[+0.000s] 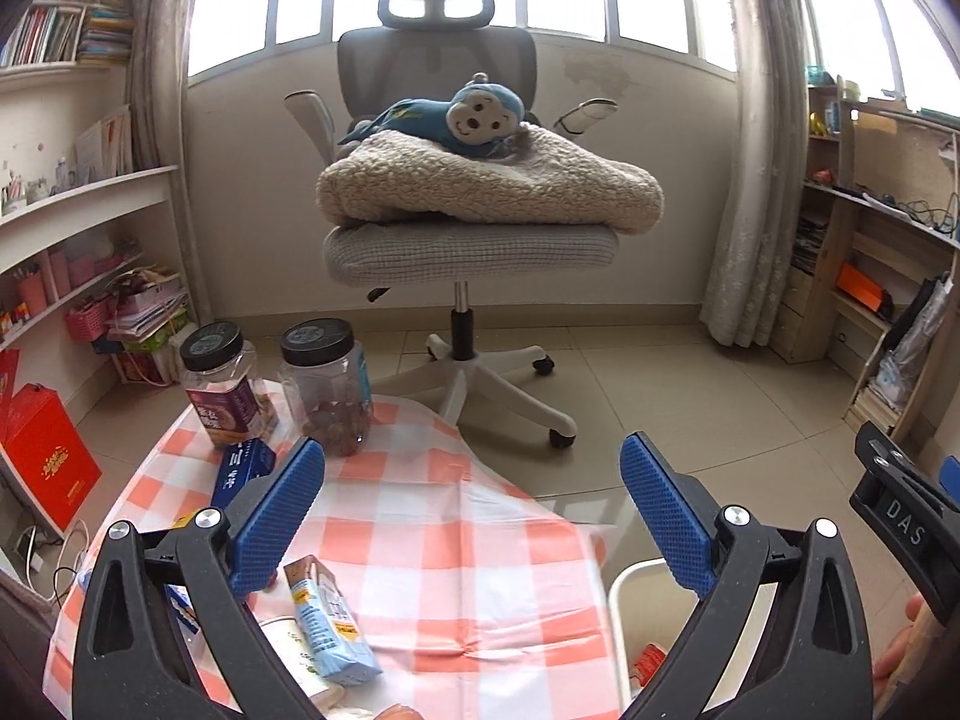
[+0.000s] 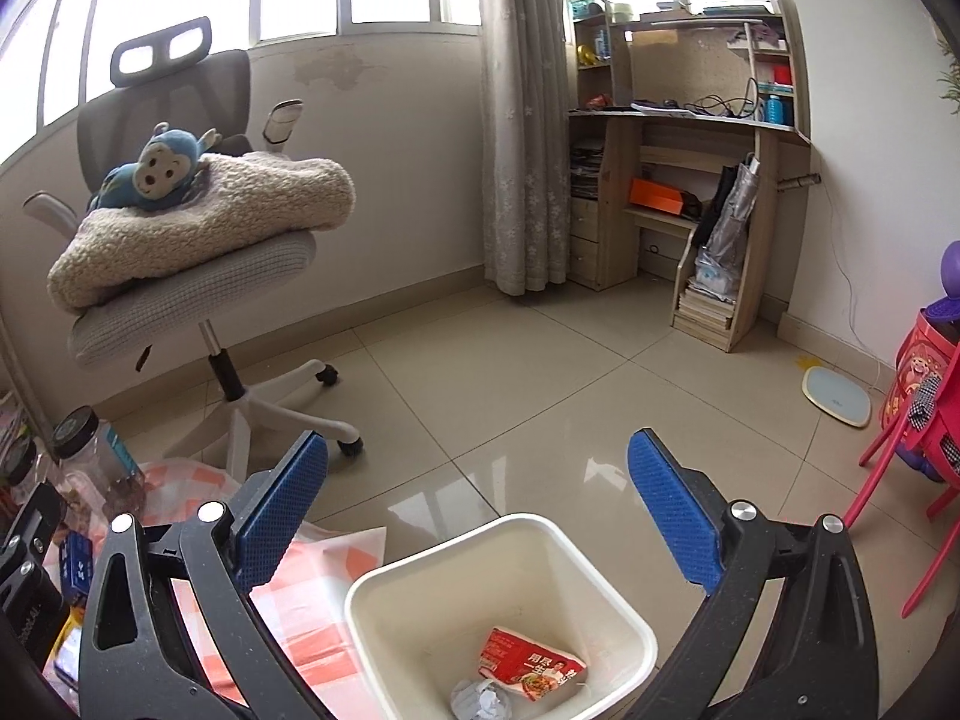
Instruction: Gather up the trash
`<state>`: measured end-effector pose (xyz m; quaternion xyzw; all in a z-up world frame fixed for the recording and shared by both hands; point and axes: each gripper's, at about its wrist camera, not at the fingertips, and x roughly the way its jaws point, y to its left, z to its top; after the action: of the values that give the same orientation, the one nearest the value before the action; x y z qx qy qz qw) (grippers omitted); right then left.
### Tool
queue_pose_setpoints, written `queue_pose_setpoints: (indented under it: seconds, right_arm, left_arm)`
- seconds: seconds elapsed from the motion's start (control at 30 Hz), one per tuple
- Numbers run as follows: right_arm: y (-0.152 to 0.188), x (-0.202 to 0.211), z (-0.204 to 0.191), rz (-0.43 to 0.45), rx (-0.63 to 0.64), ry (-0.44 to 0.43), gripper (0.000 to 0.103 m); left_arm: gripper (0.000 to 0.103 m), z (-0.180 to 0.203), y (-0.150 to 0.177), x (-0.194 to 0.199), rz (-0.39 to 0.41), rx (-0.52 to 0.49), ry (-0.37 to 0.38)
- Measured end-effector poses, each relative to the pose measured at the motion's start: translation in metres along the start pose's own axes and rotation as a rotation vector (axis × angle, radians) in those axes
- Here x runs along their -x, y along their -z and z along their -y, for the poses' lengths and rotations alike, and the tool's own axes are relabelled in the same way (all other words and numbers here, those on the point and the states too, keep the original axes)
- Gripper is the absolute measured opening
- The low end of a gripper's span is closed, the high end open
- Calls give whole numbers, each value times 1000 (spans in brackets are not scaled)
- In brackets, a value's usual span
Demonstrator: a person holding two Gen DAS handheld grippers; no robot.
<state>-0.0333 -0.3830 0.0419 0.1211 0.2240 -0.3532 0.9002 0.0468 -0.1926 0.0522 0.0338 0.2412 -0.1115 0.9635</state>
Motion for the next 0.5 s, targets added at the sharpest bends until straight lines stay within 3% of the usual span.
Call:
queue_pose_setpoints:
  seconds: [0.5]
  right_arm:
    - [32,17,-111,-55,170,-150,96]
  left_arm:
    - [96,-98,22,-18,-85,89,-141]
